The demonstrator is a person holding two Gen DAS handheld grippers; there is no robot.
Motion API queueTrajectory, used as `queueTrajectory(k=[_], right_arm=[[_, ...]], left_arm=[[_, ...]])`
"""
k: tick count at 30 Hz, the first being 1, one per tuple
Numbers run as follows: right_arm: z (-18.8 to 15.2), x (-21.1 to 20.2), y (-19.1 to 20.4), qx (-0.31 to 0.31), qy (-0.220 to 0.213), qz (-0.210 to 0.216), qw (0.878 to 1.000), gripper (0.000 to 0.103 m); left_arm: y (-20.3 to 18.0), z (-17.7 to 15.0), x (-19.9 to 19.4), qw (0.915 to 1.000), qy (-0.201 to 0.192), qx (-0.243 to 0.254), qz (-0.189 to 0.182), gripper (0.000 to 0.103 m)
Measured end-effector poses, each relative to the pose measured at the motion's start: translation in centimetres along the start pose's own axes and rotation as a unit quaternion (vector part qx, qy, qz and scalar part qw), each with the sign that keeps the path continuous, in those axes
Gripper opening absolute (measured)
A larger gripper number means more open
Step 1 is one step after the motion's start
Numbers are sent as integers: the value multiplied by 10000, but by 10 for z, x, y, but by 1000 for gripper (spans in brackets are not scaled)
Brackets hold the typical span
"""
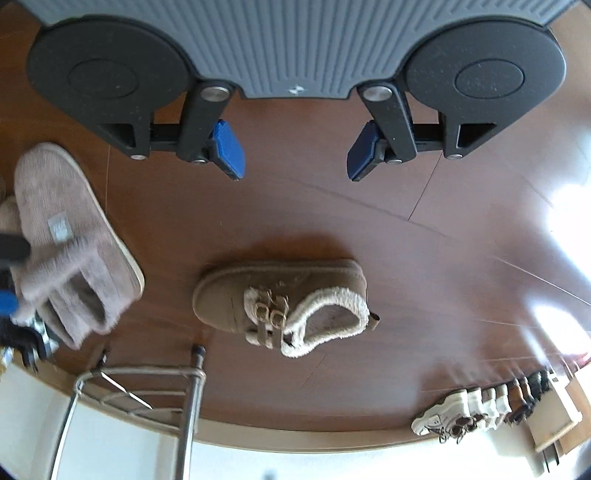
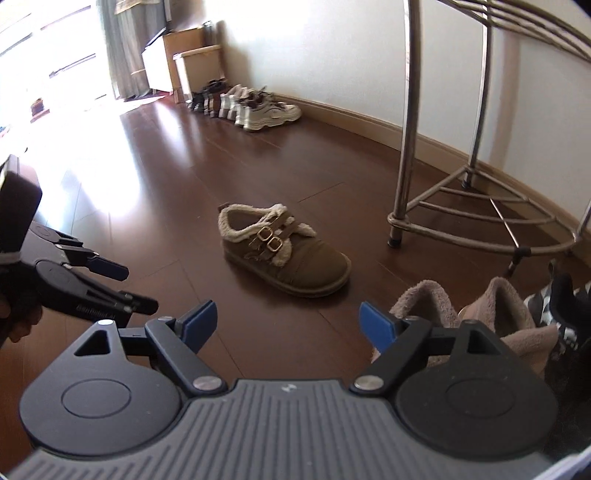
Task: Organize scattered shoes
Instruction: 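Approach the second brown buckled shoe with the left tool, then grasp the brown buckled shoe by its heel with the left tool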
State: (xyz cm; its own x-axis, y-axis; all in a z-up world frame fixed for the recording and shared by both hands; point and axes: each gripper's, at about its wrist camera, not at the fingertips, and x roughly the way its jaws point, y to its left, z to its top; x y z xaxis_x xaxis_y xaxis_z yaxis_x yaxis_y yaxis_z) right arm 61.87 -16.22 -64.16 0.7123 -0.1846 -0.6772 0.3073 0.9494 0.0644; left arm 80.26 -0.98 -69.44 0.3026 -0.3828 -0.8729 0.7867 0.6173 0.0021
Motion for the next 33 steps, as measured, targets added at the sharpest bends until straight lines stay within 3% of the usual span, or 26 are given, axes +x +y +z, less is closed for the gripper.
queueTrajectory(k=[6,12,16,21,25,28,30,33], right_arm=[[13,22,-9,488,-340,-417,9974,85],[42,45,-21,472,-399,-740,9953,85],[61,54,-31,718,-556,-747,9931,86],[68,65,-44,1049,-634,-646,9904,86],[61,75,-52,1195,-527,-690,9890,86],[55,82,-61,1416,-416,-716,9865,86],[50,86,-67,1576,-339,-701,9844,86],[45,90,-71,1647,-251,-703,9835,86]], left_arm=[[9,41,30,9980,-260,153,-563,65],[7,69,55,9915,-570,387,-1102,65],[7,87,74,9888,-673,376,-1275,75],[24,111,115,9875,-535,-218,-1470,75],[37,117,144,9779,-355,-772,-1913,76],[46,115,169,9735,-162,-1164,-1963,76],[48,113,181,9701,-155,-1253,-2073,64],[41,113,181,9758,-197,-813,-2021,50]])
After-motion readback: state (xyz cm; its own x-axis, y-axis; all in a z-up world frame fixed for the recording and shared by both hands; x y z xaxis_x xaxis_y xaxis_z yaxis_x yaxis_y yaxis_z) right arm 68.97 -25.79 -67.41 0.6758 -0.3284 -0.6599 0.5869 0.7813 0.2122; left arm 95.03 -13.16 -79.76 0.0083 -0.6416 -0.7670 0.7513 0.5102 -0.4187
